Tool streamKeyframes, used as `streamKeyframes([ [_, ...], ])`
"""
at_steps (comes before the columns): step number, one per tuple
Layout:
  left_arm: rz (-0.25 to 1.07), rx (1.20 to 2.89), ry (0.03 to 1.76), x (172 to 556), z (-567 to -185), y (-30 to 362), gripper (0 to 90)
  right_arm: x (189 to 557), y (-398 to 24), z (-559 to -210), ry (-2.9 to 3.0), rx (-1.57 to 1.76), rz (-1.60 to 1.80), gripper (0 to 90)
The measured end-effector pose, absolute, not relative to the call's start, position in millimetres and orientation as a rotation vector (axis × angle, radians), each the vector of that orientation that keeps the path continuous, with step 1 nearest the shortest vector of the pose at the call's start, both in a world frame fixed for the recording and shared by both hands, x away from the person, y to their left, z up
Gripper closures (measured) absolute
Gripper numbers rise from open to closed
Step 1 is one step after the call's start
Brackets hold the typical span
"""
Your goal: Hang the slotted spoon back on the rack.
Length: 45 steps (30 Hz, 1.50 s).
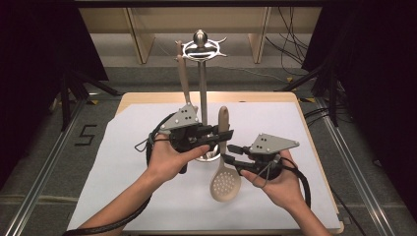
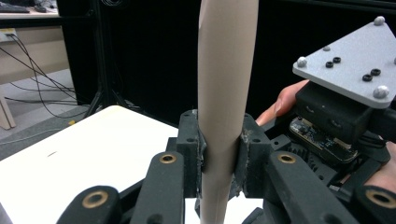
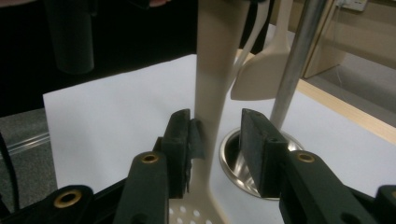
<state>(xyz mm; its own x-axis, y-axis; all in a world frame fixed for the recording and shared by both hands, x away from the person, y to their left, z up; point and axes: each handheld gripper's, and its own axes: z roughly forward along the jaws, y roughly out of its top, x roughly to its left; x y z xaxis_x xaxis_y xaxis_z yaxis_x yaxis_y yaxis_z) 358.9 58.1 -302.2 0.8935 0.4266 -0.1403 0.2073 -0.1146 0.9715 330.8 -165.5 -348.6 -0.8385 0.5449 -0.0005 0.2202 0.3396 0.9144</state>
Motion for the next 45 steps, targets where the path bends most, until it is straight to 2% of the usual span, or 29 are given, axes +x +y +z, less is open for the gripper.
streamKeyframes([
  [21, 0.167, 1.706, 0.462, 357.7, -301.9, 55.2, 73.7, 333.5, -162.7, -342.7, 2.322, 0.653, 1.544, 71.1],
  [28, 0.162, 1.7, 0.458, 358.6, -301.5, 55.3, 73.6, 333.8, -161.9, -340.9, 2.33, 0.682, 1.555, 76.8],
  [31, 0.177, 1.683, 0.463, 358.5, -302.1, 54.7, 73.0, 332.6, -160.8, -339.6, 2.304, 0.724, 1.534, 77.2],
  [36, 0.255, 1.68, 0.454, 356.7, -302.2, 55.5, 64.1, 332.8, -156.9, -341.0, 2.283, 0.786, 1.492, 77.3],
  [39, 0.269, 1.67, 0.457, 354.0, -303.1, 56.8, 61.9, 332.3, -157.3, -342.0, 2.255, 0.843, 1.483, 77.3],
  [45, 0.316, 1.676, 0.442, 351.1, -303.6, 57.0, 65.9, 332.6, -155.6, -340.9, 2.235, 0.837, 1.451, 77.4],
])
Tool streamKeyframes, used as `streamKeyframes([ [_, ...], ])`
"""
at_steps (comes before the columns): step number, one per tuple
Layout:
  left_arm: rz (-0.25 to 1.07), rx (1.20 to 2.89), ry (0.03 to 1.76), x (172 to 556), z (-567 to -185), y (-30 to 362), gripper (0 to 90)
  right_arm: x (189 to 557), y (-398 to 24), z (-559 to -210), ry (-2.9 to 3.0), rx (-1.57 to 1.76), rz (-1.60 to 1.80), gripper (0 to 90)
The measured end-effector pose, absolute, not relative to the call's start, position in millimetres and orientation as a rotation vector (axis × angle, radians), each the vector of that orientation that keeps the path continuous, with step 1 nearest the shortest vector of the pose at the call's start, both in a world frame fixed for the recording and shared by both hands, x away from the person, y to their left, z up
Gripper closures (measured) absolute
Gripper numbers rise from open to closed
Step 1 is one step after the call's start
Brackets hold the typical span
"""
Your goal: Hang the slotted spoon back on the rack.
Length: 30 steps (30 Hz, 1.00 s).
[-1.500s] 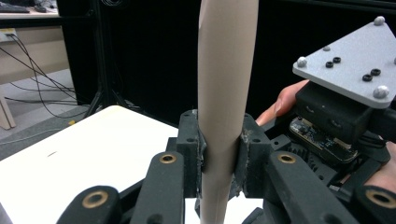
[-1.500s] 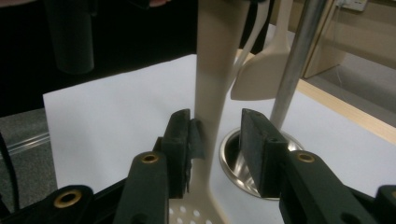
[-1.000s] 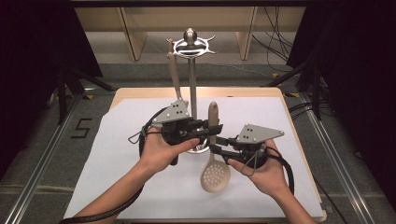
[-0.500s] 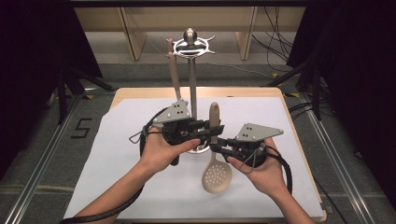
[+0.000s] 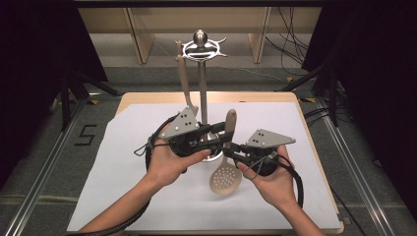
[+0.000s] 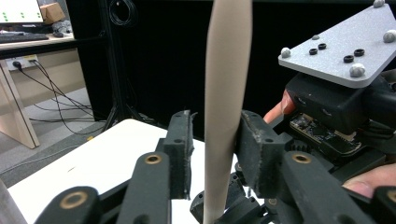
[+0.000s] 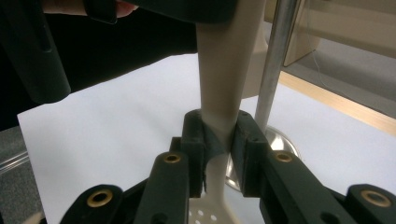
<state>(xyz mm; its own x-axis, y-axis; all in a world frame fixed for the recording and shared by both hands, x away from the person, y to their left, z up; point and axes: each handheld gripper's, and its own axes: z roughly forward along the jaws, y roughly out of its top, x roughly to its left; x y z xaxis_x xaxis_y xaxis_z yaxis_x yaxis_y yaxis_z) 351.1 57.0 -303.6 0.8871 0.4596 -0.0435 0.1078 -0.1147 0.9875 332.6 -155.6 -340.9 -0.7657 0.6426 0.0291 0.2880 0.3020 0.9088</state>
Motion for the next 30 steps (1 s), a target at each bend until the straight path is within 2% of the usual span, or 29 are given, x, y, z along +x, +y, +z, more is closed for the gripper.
streamKeyframes([
  [12, 0.309, 1.69, 0.439, 353.8, -307.0, 53.8, 72.4, 333.5, -153.1, -342.4, 2.217, 0.885, 1.428, 77.4],
  [21, 0.22, 1.668, 0.448, 359.5, -305.2, 60.5, 74.0, 330.3, -154.1, -341.9, 2.226, 0.885, 1.437, 76.8],
  [26, 0.218, 1.654, 0.451, 365.3, -304.2, 70.6, 74.1, 328.2, -156.7, -340.3, 2.223, 0.853, 1.439, 63.1],
  [30, 0.24, 1.666, 0.422, 370.5, -303.9, 79.9, 74.1, 325.4, -165.9, -343.2, 2.199, 0.828, 1.456, 58.7],
])
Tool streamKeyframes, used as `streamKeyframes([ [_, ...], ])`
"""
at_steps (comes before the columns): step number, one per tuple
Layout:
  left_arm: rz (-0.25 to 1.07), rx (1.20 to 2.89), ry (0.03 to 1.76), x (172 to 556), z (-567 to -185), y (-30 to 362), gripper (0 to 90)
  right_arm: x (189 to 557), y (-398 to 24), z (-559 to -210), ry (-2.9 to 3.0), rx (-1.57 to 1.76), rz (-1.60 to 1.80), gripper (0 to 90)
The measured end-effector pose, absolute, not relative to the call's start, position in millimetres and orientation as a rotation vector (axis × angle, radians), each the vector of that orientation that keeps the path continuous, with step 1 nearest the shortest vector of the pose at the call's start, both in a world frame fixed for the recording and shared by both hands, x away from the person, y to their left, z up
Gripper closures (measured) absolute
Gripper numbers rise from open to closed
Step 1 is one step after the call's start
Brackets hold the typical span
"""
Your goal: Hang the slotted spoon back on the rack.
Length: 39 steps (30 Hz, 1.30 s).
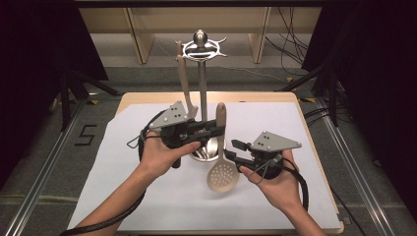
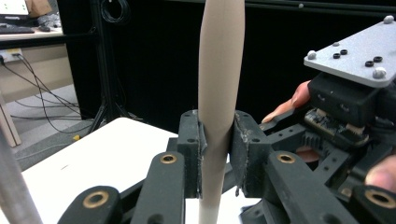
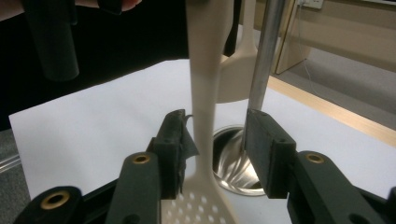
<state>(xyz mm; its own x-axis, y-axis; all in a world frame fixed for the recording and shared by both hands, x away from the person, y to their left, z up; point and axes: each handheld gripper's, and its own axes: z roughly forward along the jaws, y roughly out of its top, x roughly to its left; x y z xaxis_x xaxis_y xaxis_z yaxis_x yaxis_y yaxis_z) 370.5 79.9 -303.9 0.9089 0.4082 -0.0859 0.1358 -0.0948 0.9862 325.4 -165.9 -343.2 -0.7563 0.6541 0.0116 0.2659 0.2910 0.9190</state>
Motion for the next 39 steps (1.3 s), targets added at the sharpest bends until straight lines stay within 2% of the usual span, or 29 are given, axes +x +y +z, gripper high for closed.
streamKeyframes([
  [22, 0.289, 1.679, 0.388, 390.2, -287.4, 105.3, 74.1, 327.5, -206.5, -383.4, 2.166, 0.994, 1.41, 57.7],
  [39, 0.302, 1.66, 0.392, 398.1, -272.4, 108.8, 74.1, 327.8, -217.0, -390.1, 2.162, 1.085, 1.356, 56.8],
])
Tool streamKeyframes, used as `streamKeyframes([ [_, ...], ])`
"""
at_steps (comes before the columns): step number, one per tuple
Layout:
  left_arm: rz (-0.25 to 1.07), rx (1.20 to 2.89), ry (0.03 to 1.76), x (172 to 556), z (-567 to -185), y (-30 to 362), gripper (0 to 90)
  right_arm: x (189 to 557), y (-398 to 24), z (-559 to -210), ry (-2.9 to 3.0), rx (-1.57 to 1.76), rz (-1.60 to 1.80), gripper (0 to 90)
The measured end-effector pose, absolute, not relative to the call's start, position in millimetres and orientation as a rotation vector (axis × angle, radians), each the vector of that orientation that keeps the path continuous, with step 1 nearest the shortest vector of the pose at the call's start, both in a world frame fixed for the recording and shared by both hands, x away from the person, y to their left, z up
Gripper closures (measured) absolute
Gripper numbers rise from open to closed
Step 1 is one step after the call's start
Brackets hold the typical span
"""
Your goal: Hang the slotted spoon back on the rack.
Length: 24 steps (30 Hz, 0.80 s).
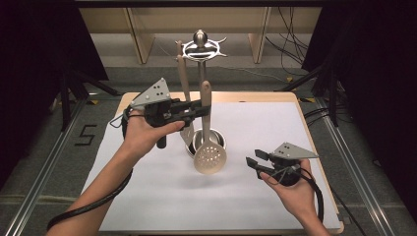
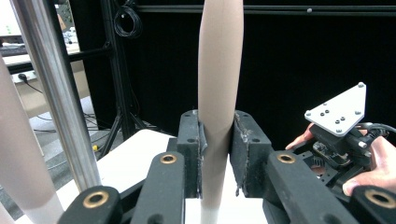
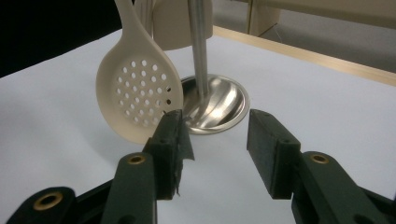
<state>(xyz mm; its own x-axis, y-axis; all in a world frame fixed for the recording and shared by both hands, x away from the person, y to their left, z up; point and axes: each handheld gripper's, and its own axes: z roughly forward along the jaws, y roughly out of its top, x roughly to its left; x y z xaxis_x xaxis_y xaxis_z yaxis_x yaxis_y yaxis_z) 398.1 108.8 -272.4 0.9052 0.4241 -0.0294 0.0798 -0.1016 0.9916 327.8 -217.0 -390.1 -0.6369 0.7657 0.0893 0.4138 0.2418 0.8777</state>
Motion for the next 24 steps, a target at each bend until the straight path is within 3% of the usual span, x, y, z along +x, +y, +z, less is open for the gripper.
streamKeyframes([
  [24, 0.322, 1.675, 0.39, 407.3, -259.1, 113.4, 74.1, 332.4, -227.1, -392.0, 2.157, 1.136, 1.35, 56.6],
])
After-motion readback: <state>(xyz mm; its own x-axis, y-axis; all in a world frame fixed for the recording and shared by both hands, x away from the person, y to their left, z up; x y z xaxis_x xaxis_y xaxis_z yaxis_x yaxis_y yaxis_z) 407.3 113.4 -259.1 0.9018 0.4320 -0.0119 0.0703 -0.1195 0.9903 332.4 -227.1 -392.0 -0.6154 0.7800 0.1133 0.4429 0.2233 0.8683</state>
